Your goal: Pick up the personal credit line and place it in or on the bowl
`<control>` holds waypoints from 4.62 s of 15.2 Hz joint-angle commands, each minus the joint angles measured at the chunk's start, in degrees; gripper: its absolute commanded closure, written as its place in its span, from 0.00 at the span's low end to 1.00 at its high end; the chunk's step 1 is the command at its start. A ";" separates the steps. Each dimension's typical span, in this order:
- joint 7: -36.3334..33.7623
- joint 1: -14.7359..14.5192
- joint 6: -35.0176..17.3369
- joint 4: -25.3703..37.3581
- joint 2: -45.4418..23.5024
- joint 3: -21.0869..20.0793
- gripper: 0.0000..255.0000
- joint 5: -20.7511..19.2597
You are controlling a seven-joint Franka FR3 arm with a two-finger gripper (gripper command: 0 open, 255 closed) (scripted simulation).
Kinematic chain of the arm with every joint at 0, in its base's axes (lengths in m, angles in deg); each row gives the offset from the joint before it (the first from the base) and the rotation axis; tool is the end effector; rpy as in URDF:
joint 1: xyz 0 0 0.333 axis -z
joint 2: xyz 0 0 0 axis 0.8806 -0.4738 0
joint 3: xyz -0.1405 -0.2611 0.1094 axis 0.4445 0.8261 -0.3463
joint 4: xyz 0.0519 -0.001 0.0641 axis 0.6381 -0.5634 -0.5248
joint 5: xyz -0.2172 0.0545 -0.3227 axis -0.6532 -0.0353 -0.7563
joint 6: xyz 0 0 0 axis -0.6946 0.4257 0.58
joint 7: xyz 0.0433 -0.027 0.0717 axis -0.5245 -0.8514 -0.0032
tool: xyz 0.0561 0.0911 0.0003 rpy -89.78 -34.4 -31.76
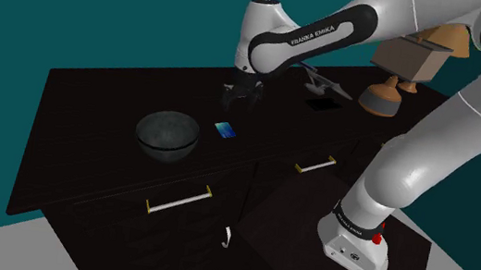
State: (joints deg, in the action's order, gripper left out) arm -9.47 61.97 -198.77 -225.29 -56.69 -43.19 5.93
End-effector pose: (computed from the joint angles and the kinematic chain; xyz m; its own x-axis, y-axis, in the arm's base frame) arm 0.4615 0.0717 0.4036 0.9404 -0.3198 0.1153 -0.3249 -0.9454 0.0276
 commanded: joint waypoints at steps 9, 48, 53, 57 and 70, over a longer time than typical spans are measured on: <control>-8.83 0.84 -10.16 4.90 -14.45 -1.54 0.00 -6.33; -5.49 0.72 1.58 10.37 -7.85 -1.49 1.00 -2.97; -4.77 0.66 5.40 12.68 -6.28 -1.41 1.00 -2.32; -4.27 0.62 8.45 14.75 -5.26 -1.34 1.00 -1.91; -13.91 -3.40 15.26 24.17 -8.91 -7.02 1.00 -2.97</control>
State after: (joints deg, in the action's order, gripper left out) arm -21.67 59.17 -184.11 -202.68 -64.41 -49.31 3.36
